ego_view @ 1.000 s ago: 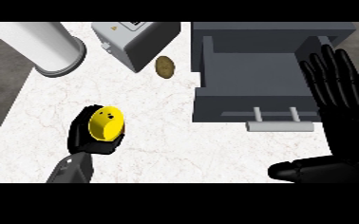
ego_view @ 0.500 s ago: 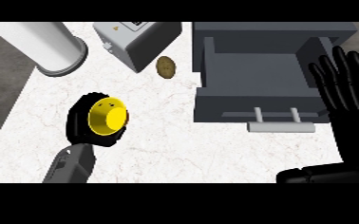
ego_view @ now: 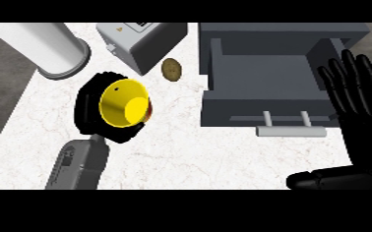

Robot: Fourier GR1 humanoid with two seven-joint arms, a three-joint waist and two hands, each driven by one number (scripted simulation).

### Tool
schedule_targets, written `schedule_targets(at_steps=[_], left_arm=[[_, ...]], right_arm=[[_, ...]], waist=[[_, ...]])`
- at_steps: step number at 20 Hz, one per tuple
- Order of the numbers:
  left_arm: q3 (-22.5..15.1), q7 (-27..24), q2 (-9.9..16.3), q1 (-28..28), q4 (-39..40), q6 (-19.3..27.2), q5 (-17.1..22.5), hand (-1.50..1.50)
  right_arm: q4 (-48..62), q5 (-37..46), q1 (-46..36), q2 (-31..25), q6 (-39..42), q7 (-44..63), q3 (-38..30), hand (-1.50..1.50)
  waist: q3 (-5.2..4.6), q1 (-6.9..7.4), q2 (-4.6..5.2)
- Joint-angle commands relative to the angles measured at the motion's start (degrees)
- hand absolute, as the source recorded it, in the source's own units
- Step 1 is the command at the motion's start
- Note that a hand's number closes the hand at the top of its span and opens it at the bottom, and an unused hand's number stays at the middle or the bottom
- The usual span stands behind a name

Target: Pick up the cup, place it into the drawer and close the drawer

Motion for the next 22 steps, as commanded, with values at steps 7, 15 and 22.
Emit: schedule_targets(at_steps=[7, 15, 22], left_arm=[[-1.73, 16.83, 0.32, -14.35, -7.21, 9.64, 0.50, 1.50], [-5.57, 21.47, -1.00, -25.55, -3.36, 19.32, -3.31, 1.50], [-6.62, 25.59, -1.01, -34.57, 2.64, 22.42, -3.23, 1.50]], right_arm=[[1.94, 0.89, -3.79, -0.80, -0.48, 0.74, -0.37, -1.50], [1.33, 0.75, 0.59, 0.40, 0.54, -2.27, -0.06, -1.50], [1.94, 2.51, -2.77, 0.05, -1.86, 1.06, -0.06, -1.50]], waist=[[-0.03, -0.29, 0.17], [-0.03, -0.64, 0.20], [-0.04, -0.60, 0.17]])
